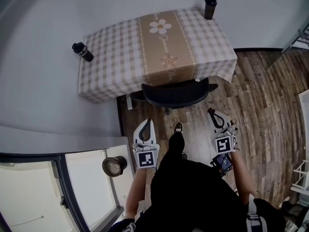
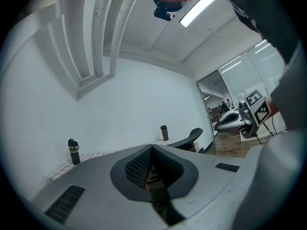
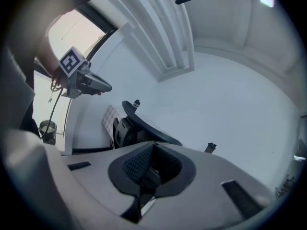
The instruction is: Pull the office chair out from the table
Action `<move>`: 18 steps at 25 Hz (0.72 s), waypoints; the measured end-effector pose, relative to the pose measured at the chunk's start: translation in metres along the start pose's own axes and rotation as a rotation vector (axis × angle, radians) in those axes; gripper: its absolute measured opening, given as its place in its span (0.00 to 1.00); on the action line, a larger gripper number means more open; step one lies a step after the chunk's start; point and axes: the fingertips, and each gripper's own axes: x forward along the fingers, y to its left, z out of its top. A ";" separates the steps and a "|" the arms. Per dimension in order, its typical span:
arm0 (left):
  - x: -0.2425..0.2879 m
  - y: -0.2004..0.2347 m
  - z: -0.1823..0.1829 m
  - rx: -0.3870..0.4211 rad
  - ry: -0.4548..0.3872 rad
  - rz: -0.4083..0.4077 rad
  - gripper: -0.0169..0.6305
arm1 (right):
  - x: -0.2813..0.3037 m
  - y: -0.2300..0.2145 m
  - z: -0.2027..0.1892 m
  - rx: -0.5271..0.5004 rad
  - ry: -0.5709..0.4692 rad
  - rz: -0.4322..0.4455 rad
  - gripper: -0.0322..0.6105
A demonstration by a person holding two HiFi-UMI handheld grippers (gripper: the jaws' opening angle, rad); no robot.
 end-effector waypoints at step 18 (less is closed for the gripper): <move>0.110 0.055 -0.136 0.479 0.414 -0.427 0.39 | 0.120 -0.042 -0.144 -0.406 0.369 0.526 0.35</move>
